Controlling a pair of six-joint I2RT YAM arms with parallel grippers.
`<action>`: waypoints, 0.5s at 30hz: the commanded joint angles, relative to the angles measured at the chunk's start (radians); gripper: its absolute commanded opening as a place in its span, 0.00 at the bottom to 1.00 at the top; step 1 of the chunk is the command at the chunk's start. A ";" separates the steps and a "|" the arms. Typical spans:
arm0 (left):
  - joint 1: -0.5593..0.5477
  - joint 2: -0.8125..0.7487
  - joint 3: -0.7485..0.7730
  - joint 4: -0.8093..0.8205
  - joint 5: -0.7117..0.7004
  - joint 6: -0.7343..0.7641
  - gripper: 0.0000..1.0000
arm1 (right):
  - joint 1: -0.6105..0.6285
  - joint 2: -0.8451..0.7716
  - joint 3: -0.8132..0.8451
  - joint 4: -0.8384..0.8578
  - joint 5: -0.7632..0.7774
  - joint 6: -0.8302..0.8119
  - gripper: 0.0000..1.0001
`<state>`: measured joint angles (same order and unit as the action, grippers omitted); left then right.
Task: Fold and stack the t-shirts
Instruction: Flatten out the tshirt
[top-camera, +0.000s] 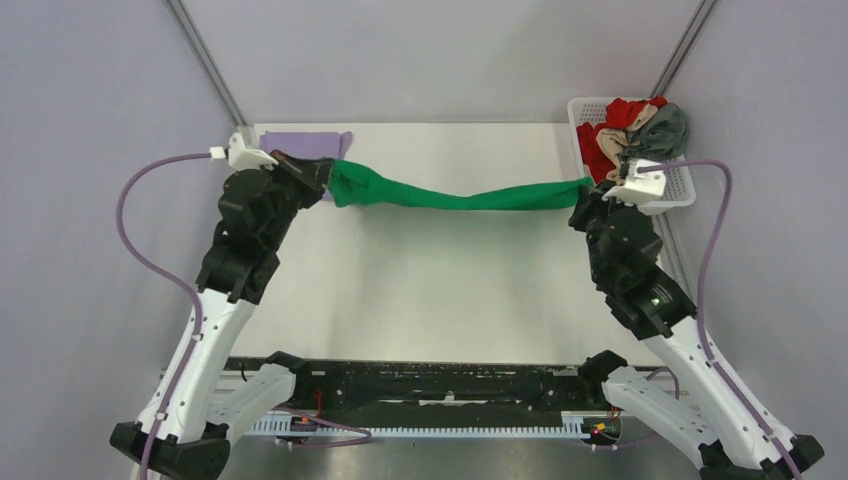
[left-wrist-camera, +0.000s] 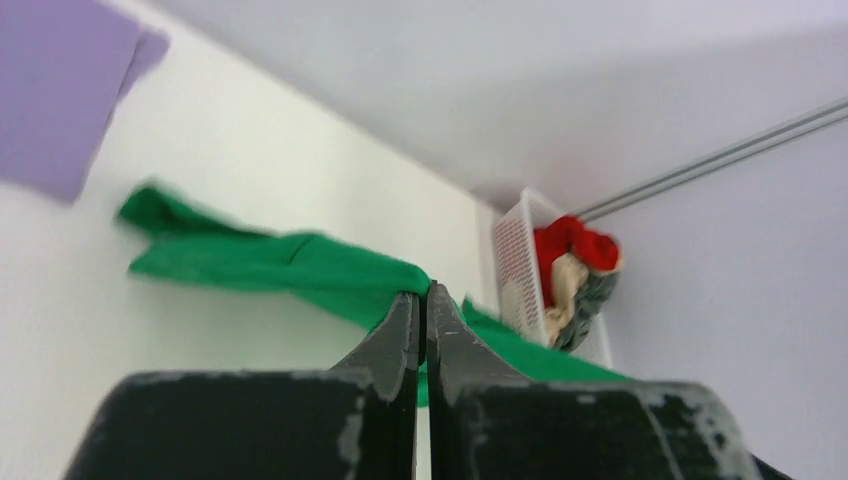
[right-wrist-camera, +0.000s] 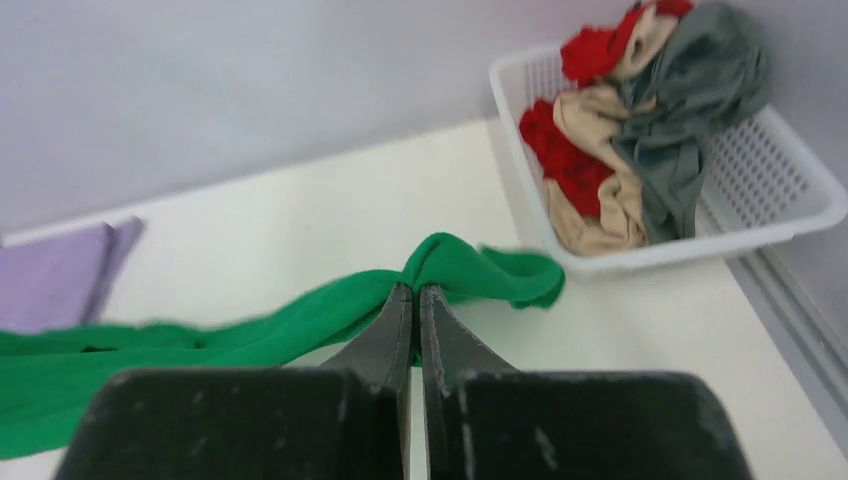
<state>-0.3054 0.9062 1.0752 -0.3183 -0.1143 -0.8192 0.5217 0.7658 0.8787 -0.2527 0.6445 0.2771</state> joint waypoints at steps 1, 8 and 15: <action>-0.002 -0.044 0.175 0.083 -0.086 0.099 0.02 | 0.000 -0.076 0.140 0.063 0.020 -0.098 0.00; -0.002 -0.033 0.484 0.022 -0.027 0.215 0.02 | 0.000 -0.106 0.361 0.014 -0.126 -0.141 0.00; -0.003 -0.061 0.710 -0.034 0.027 0.296 0.02 | -0.001 -0.106 0.572 -0.067 -0.316 -0.133 0.00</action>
<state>-0.3084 0.8696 1.6592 -0.3344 -0.1181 -0.6277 0.5217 0.6624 1.3293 -0.2771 0.4610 0.1650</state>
